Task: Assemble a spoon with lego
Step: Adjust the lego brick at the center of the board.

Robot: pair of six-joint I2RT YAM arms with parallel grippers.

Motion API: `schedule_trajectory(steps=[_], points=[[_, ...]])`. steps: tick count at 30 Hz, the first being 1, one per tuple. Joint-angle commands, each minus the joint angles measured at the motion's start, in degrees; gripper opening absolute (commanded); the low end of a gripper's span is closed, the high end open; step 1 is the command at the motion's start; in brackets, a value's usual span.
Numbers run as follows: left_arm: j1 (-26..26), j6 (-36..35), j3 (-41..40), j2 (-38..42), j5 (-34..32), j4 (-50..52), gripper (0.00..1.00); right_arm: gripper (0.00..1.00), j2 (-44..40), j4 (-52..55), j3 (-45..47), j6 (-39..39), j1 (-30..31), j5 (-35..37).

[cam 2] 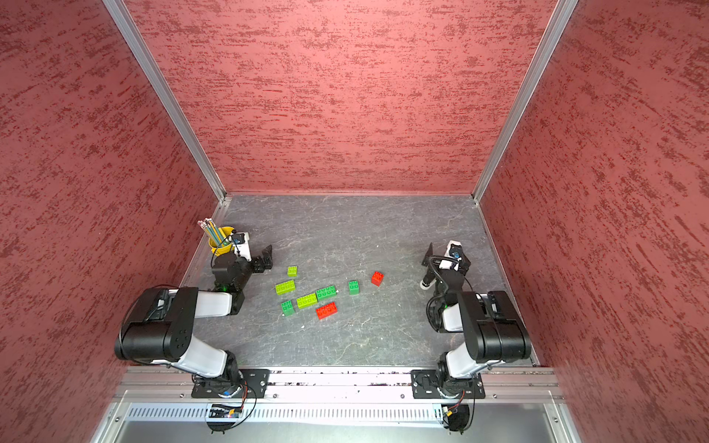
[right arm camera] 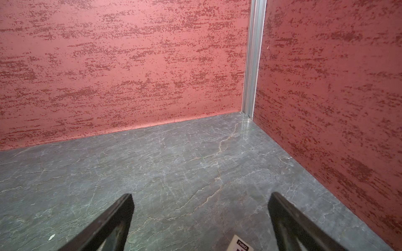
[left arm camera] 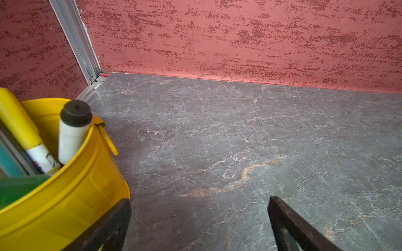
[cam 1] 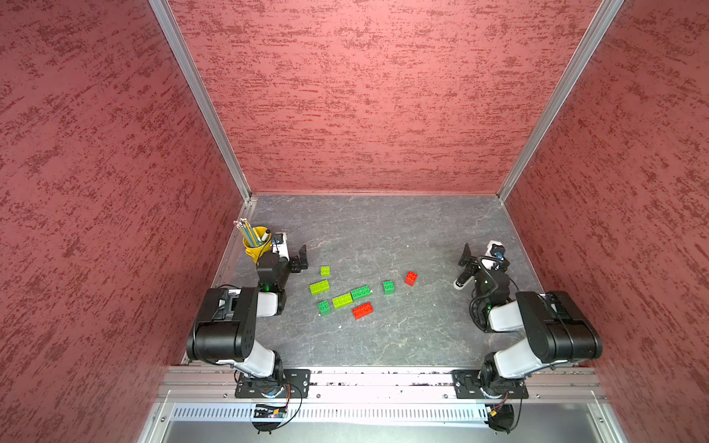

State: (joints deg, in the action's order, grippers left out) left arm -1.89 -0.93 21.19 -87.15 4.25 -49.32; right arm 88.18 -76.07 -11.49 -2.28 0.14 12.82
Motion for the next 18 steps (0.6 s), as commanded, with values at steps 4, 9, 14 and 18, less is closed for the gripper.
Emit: schedule_trajectory(steps=[4, 9, 14, 18], points=[[1.54, 0.76, 7.95, 17.86, -0.64, 24.69, 1.00, 0.99, -18.18, 21.24, -5.13, 2.19, 0.11, -4.76], [1.72, 3.43, 15.62, 25.98, 7.47, 43.54, 1.00, 0.99, -26.16, 43.85, -13.91, 4.94, 2.48, -9.28], [6.22, 2.72, 18.05, 27.84, 15.72, 52.28, 1.00, 0.99, -24.01, 67.14, -23.87, 12.08, 5.90, -16.84], [13.55, -1.39, 15.56, 28.78, 18.58, 50.56, 1.00, 0.99, -23.71, 79.89, -27.67, 17.73, 8.82, -24.17]])
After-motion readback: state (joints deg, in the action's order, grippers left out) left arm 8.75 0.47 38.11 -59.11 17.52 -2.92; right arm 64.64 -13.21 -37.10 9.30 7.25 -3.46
